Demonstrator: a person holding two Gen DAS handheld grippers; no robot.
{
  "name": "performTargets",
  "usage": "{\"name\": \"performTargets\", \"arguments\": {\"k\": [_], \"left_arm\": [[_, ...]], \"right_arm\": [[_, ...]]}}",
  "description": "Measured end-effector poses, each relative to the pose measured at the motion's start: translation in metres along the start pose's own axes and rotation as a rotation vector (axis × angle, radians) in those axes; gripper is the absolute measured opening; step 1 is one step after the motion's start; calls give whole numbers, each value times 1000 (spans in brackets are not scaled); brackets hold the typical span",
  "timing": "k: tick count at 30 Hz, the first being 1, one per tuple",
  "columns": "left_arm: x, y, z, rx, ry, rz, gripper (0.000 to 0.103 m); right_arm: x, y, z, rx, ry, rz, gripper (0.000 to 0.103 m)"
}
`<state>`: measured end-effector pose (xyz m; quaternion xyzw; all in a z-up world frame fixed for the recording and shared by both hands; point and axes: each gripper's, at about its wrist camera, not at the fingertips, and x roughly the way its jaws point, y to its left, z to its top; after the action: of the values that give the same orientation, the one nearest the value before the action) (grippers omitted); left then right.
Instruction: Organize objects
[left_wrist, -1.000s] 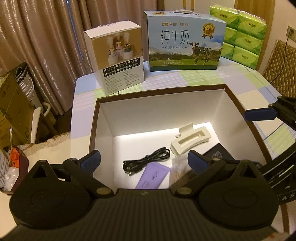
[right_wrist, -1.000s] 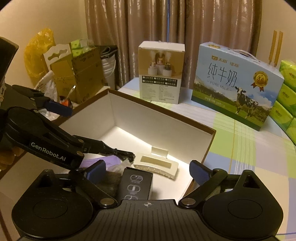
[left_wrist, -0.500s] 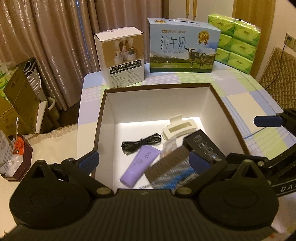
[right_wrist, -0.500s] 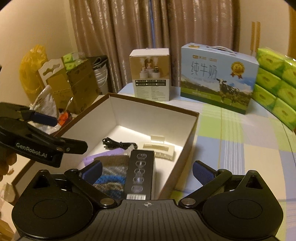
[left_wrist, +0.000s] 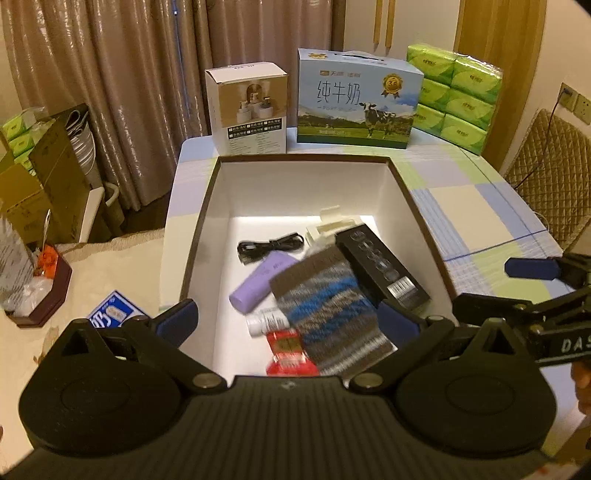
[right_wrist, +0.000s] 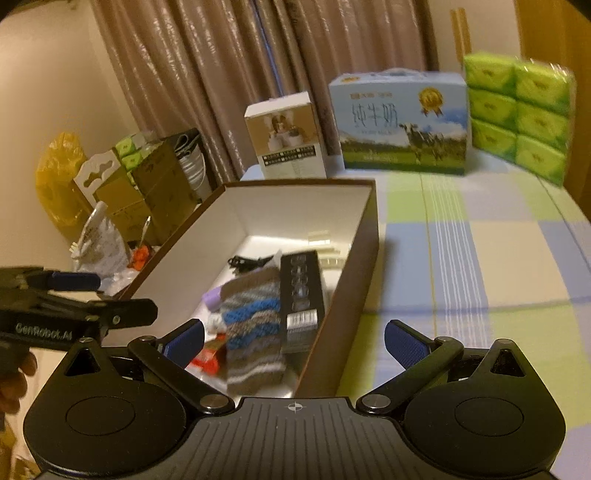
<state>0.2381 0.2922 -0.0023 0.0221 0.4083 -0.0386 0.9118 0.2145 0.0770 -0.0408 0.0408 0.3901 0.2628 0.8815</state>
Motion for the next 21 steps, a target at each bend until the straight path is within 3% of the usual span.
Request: {"name": "performTargets", "arguments": {"k": [11, 15, 21], "left_arm": [[-55, -39, -46, -85, -19, 12, 102], [-66, -65, -61, -118, -2, 39, 102], [-73, -105, -81, -175, 32, 14, 102]], "right_arm": [[-61, -26, -32, -22, 10, 24, 101], [-85, -45, -45, -36, 28, 11, 101], [-118, -80, -66, -31, 55, -23, 101]]}}
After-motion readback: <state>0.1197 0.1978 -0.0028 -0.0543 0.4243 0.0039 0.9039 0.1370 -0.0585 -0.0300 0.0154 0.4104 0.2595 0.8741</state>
